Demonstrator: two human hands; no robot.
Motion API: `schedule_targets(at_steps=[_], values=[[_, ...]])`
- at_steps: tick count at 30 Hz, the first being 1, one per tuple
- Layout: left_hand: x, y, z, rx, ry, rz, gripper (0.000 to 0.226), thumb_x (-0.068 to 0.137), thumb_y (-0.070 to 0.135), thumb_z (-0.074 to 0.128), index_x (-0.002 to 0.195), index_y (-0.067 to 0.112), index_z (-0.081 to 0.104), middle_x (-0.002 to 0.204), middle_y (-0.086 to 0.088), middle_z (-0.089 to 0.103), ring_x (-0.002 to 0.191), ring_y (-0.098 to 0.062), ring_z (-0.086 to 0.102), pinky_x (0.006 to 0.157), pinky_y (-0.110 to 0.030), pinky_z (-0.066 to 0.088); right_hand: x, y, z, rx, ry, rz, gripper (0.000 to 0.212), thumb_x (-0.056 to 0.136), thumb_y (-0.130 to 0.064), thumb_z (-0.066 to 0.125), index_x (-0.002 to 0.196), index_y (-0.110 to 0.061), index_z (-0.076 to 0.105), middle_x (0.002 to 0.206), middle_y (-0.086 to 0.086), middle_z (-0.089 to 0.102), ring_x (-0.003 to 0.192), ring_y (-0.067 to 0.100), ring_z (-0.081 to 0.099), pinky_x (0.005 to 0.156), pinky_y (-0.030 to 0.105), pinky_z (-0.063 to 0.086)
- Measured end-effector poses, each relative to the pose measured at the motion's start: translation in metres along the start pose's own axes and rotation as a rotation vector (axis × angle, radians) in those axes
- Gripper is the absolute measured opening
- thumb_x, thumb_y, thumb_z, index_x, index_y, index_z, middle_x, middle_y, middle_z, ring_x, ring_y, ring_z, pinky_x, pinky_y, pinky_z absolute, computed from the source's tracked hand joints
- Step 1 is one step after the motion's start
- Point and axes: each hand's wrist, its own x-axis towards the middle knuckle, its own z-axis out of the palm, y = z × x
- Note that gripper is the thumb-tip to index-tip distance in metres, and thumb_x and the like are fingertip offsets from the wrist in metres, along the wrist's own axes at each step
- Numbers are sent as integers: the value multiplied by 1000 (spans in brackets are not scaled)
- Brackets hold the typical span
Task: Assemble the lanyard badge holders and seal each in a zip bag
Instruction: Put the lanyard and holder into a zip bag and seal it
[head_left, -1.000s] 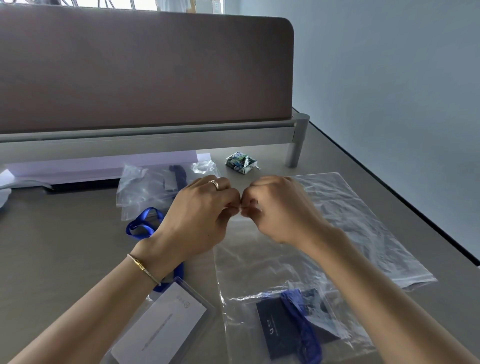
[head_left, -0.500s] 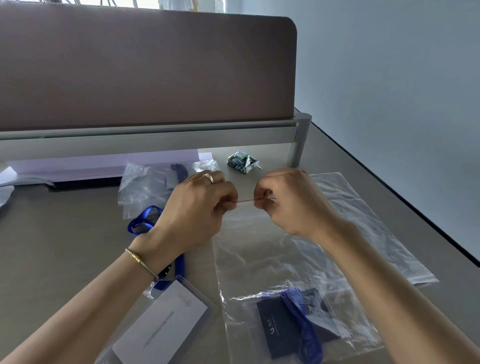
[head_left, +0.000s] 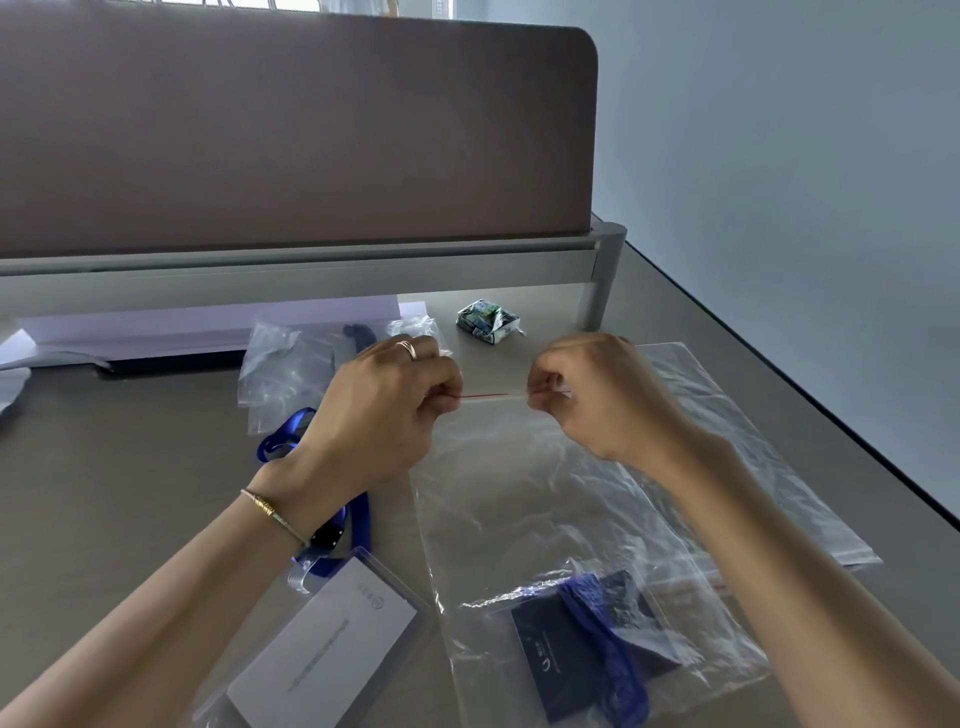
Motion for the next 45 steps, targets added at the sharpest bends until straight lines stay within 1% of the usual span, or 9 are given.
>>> schedule_targets(at_steps=[5, 10, 13, 16, 21, 27, 32, 38, 45], values=[[1, 4, 0, 38, -54, -32, 13, 80, 12, 75, 81, 22, 68, 81, 11, 60, 80, -13, 56, 64, -32, 49, 1, 0, 0, -79, -8, 4, 16, 73, -7, 71, 71, -22, 68, 71, -9, 66, 72, 16, 61, 65, 37, 54], [1, 16, 1, 112, -68, 18, 25, 82, 33, 74, 106, 26, 70, 92, 11, 65, 94, -15, 56, 80, -25, 36, -1, -13, -5, -130, -33, -40, 12, 75, -12, 66, 74, -25, 68, 73, -8, 64, 75, 19, 62, 66, 35, 53], [2, 26, 7, 111, -31, 91, 8, 81, 23, 76, 89, 24, 73, 82, 8, 67, 81, -18, 59, 74, -28, 45, 0, -24, -3, -129, -35, -114, 15, 72, -11, 68, 72, -26, 68, 69, -8, 59, 73, 18, 59, 61, 33, 50], [0, 24, 9, 96, -25, 109, 11, 78, 9, 75, 79, 20, 72, 75, 5, 65, 71, -22, 58, 66, -34, 50, -1, -27, -1, -126, -33, -139, 16, 72, -11, 69, 71, -26, 68, 69, -8, 59, 72, 17, 58, 59, 30, 46], [0, 21, 7, 101, -3, 84, 18, 72, 2, 75, 74, 18, 69, 70, 6, 59, 68, -22, 55, 61, -25, 37, 0, -25, -3, -38, -54, -106, 6, 78, -23, 75, 75, -25, 70, 72, -6, 65, 72, 18, 62, 64, 34, 51], [2, 18, 5, 73, -6, 53, 18, 73, 3, 78, 76, 18, 69, 71, 8, 59, 67, -19, 55, 58, -21, 31, 1, -17, -5, -12, -34, -102, 8, 77, -16, 74, 75, -23, 72, 72, -8, 65, 71, 16, 61, 67, 36, 53], [0, 11, 3, 20, -2, 25, 18, 76, 2, 77, 76, 17, 69, 75, 10, 61, 68, -14, 56, 54, -29, 47, 3, 2, -6, 31, -11, -29, 10, 77, -17, 79, 74, -23, 71, 72, -10, 67, 71, 14, 63, 69, 38, 54], [1, 9, 6, 10, -3, 46, 16, 78, 1, 75, 77, 16, 69, 76, 9, 61, 69, -16, 57, 54, -35, 52, 2, 13, -7, 45, 3, 5, 14, 76, -23, 84, 73, -20, 71, 72, -9, 66, 70, 13, 63, 68, 36, 53], [2, 6, 9, 0, 1, 35, 15, 78, 3, 77, 77, 16, 69, 78, 10, 62, 72, -15, 58, 57, -32, 51, 1, 22, -7, 89, 11, 83, 17, 76, -27, 85, 72, -19, 71, 62, -17, 60, 61, 0, 59, 61, 28, 51]])
